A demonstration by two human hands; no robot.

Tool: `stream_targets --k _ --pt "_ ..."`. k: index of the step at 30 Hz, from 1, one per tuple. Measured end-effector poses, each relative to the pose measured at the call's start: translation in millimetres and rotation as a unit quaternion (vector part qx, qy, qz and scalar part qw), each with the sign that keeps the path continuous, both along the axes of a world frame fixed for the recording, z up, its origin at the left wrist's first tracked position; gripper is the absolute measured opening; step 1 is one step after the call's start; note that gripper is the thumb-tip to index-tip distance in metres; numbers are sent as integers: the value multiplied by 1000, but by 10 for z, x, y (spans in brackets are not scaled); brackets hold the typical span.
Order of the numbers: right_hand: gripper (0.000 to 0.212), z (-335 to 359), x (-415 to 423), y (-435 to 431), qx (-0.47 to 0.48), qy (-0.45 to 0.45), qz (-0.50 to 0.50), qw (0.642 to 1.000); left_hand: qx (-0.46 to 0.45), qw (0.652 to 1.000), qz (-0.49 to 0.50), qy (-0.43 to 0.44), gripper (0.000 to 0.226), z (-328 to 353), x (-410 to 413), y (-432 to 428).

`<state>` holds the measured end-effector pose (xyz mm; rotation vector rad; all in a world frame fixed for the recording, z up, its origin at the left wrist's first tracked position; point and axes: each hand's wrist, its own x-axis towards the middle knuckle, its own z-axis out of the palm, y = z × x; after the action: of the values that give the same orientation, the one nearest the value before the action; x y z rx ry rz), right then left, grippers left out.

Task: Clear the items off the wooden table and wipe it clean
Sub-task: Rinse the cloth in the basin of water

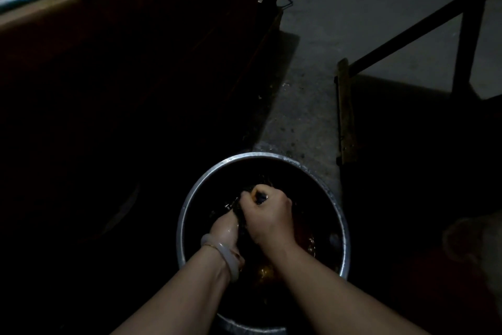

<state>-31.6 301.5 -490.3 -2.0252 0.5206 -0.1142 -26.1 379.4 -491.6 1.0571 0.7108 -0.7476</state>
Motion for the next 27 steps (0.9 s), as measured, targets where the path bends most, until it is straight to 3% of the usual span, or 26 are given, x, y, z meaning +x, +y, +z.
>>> stream_targets --k 4,9,11,13,15,18,20,22,24,26,27 --pt "31 -116 34 -242 -63 65 -32 995 169 973 -133 -87 26 -74 7 -5" --pt "20 -263 45 -501 -149 189 16 970 262 938 -187 -128 39 -2 70 31" --pt "34 -319 28 -621 -143 243 57 958 318 911 -220 -140 46 -41 137 106" --pt "49 -309 -17 -713 -160 296 100 936 415 837 -326 -147 53 -92 159 168" --pt "58 -266 -59 -734 -239 319 134 907 473 755 -429 -147 69 -137 134 146" --pt "89 -285 -74 -673 -410 289 276 820 550 617 -532 -185 83 -80 44 36" --pt "107 -393 -127 -637 -451 288 356 766 594 512 -566 -255 81 -97 17 0" --pt "89 -495 -165 -613 -498 287 371 730 601 453 -590 -293 77 -150 -10 -9" --pt "53 -507 -132 -583 -512 271 364 729 586 435 -609 -312 79 -230 -29 -12" --pt "32 -421 -50 -554 -456 291 370 755 552 448 -620 -331 88 -302 -36 -30" --pt "28 -340 0 -543 -407 301 375 777 524 478 -615 -345 95 -342 -22 -35"
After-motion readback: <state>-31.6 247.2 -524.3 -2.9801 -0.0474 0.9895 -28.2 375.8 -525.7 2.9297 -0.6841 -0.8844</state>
